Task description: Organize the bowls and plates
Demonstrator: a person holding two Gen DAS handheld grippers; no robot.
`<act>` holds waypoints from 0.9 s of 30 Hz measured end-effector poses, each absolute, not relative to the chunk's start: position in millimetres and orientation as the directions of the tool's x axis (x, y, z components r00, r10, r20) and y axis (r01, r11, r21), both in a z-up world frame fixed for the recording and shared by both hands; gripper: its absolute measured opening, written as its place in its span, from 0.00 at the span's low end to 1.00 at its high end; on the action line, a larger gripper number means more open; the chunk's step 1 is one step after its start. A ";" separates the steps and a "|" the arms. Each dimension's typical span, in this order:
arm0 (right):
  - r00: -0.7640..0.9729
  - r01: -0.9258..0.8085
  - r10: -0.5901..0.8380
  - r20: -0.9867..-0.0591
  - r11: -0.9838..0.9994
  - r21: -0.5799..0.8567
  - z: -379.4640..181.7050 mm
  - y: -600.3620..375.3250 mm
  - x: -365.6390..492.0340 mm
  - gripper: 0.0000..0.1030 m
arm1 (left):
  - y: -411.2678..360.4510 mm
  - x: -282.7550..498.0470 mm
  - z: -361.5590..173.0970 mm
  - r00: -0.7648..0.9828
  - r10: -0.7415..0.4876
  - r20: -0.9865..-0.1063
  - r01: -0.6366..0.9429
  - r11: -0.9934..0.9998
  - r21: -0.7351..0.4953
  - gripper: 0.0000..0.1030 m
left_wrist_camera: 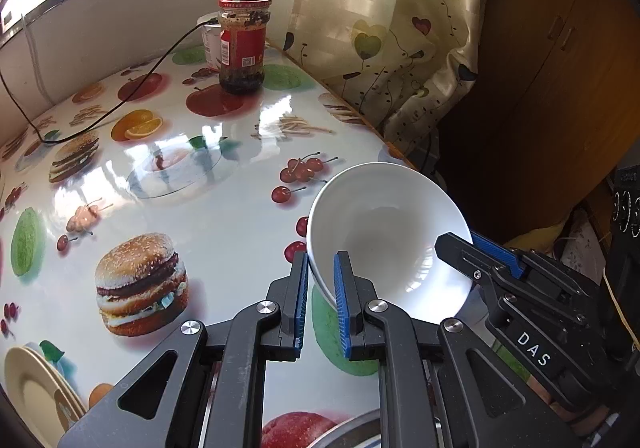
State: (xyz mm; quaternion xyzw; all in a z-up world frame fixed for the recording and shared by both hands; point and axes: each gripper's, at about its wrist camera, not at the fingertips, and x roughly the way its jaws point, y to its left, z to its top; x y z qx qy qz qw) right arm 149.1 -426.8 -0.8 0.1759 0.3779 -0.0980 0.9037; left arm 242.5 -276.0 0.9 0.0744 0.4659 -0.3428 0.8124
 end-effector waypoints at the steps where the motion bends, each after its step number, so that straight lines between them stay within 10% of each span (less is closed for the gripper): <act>1: 0.698 0.309 -0.044 -0.715 0.919 0.245 1.3 -425.9 147.3 0.18 | -274.7 241.0 3.1 0.334 -0.490 -0.805 0.625 0.754 -0.200 0.13; 27: 0.772 0.258 -0.054 -0.633 0.937 0.236 63.4 -379.7 82.0 0.18 | -222.4 185.5 54.9 0.396 -0.569 -0.720 0.617 0.746 -0.250 0.13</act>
